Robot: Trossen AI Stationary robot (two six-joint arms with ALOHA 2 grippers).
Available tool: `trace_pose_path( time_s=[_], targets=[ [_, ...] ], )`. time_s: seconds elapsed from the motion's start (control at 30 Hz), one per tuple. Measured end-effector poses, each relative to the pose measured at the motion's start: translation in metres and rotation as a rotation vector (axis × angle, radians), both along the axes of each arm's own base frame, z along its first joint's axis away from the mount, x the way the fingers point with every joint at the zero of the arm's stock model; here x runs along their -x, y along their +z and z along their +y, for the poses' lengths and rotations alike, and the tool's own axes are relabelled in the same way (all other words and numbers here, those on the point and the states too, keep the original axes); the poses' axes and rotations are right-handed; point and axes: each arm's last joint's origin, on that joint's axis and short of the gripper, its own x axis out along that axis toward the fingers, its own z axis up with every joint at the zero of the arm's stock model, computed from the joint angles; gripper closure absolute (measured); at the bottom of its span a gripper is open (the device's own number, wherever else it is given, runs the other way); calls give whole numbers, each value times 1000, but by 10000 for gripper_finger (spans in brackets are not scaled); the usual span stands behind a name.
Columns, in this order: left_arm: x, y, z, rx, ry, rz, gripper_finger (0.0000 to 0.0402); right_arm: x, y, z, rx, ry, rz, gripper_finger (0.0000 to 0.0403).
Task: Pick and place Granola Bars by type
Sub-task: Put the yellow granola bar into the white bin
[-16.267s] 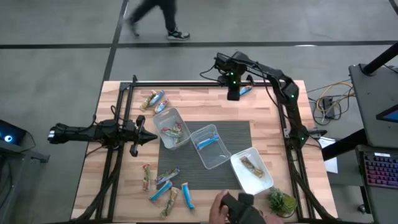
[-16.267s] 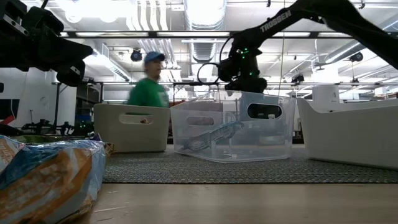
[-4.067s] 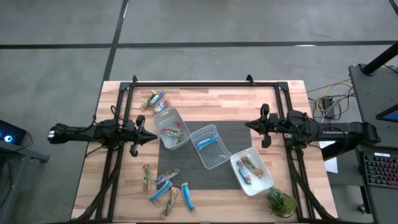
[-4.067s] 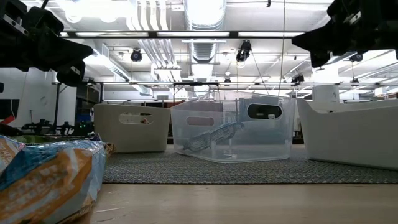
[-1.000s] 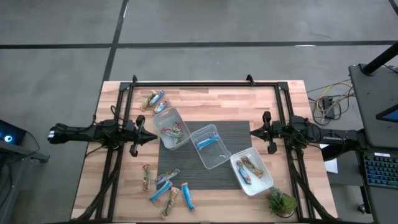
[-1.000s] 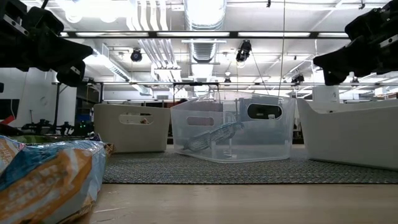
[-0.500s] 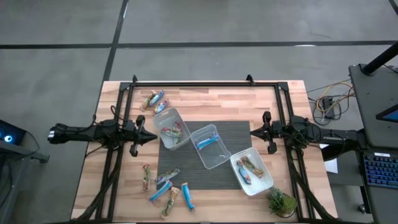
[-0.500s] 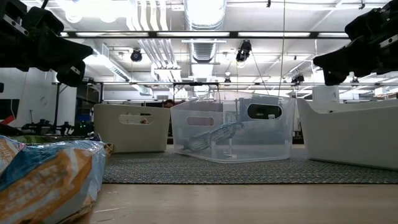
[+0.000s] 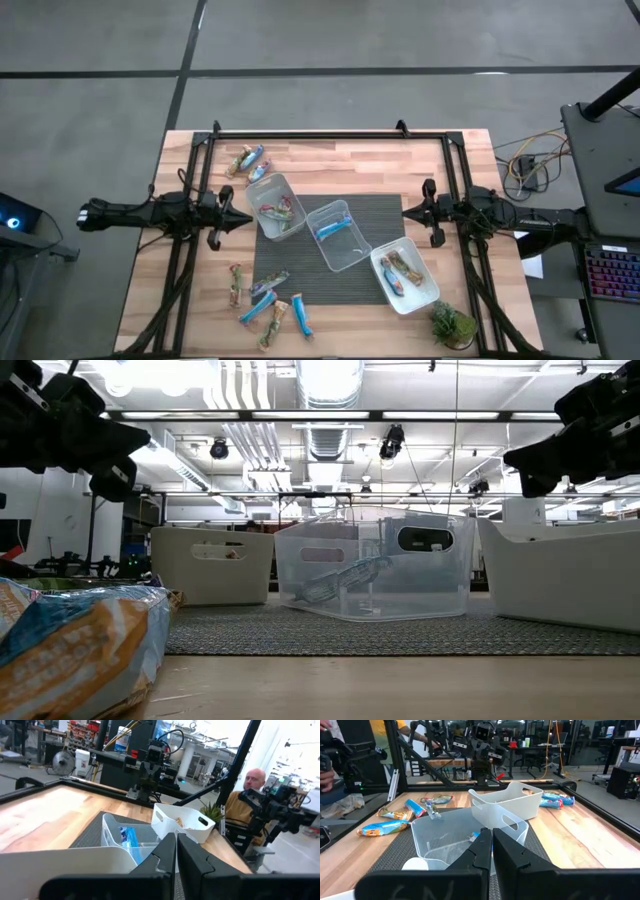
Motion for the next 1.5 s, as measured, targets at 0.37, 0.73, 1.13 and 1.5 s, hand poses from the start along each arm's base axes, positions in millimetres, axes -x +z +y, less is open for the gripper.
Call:
trace_pose_path(
  time_s=[0.37, 0.73, 1.13, 1.5],
  targets=[
    [1, 14, 0, 71, -2, -106, 401, 0, 0, 0, 0, 0, 0, 394],
    [4, 61, 3, 7, 113, 44, 401, 0, 0, 0, 0, 0, 0, 394],
    [-31, 127, 7, -123, 243, 161, 401, 0, 0, 0, 0, 0, 0, 394],
    [-58, 167, 30, -213, 362, 286, 401, 0, 0, 0, 0, 0, 0, 394]
  ],
)
